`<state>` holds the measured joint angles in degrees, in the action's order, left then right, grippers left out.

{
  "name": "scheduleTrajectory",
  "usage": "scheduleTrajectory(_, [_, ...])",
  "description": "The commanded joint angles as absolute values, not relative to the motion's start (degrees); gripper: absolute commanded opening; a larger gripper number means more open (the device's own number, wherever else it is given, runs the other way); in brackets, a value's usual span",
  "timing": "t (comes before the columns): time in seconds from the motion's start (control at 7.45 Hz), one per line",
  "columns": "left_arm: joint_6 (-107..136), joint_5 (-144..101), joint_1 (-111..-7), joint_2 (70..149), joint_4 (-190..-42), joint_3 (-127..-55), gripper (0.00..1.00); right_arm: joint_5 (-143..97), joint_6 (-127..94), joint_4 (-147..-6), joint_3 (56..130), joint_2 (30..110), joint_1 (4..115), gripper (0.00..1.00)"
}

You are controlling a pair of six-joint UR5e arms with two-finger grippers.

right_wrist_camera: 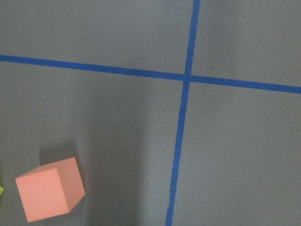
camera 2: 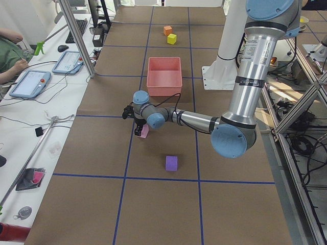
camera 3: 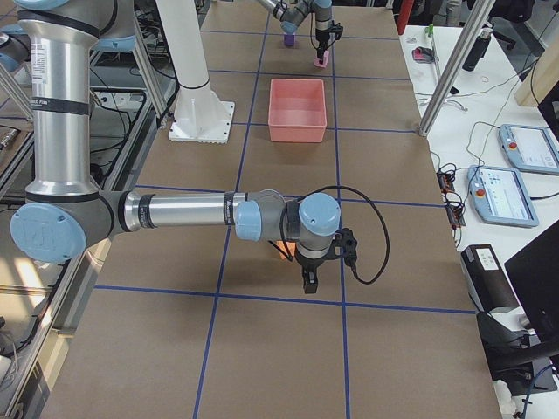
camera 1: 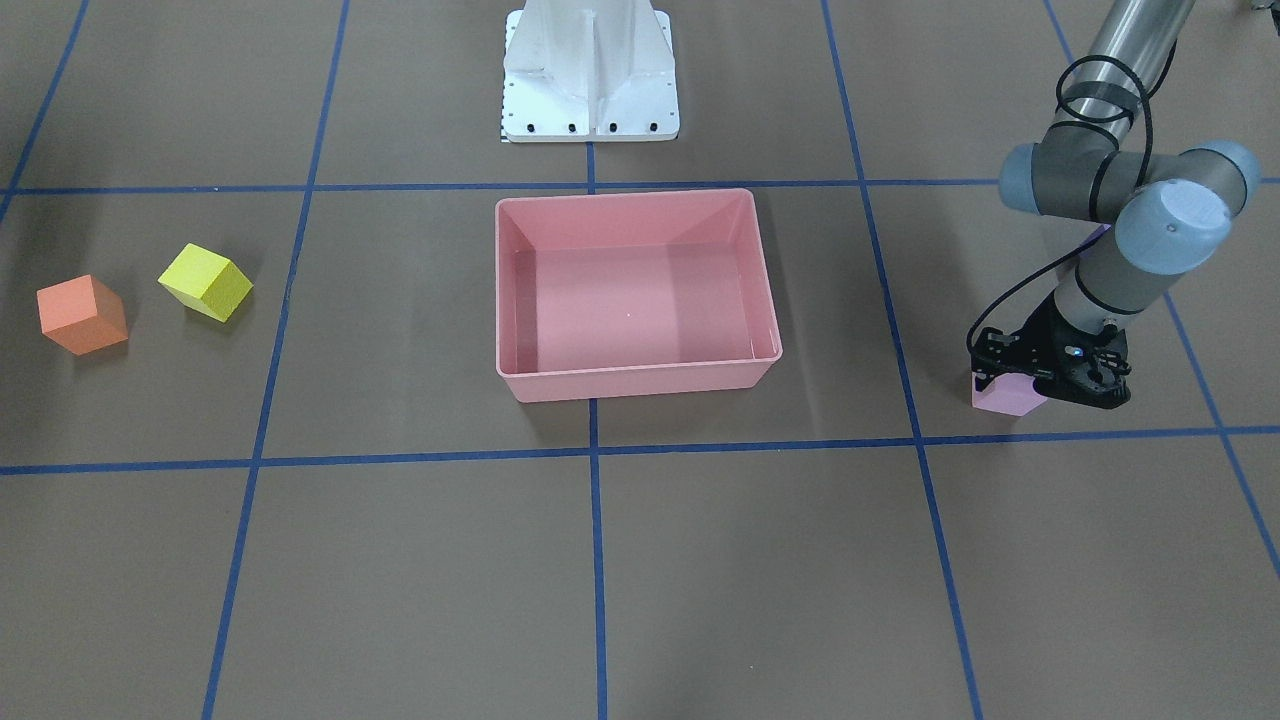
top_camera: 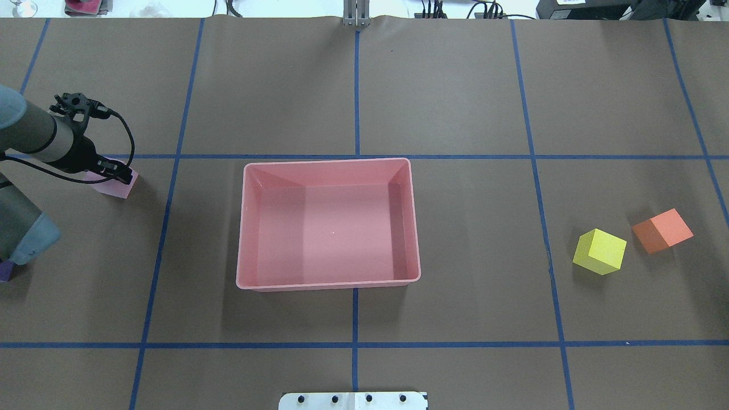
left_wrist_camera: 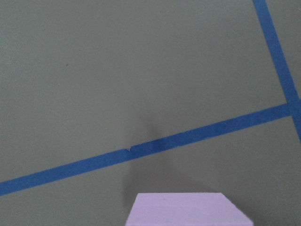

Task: Place blocks into pink bin with both arms
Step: 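Lower the left gripper onto the light pink cube and close it, then carry the pink cube into the bin with the left gripper and release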

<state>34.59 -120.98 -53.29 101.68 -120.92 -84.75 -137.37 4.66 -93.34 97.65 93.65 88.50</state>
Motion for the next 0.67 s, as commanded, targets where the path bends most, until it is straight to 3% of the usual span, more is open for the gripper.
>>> scheduleTrajectory(0.0, [35.5,-126.4,-54.0,101.7,-117.0,-87.0,0.00,-137.3,4.6,-93.3,97.9,93.6,88.4,1.00])
scheduleTrajectory(0.54, [37.3,-127.0,-58.2,107.6,-91.4,-102.9,0.00,-137.6,-0.2,-93.6,98.2,86.9,86.9,1.00])
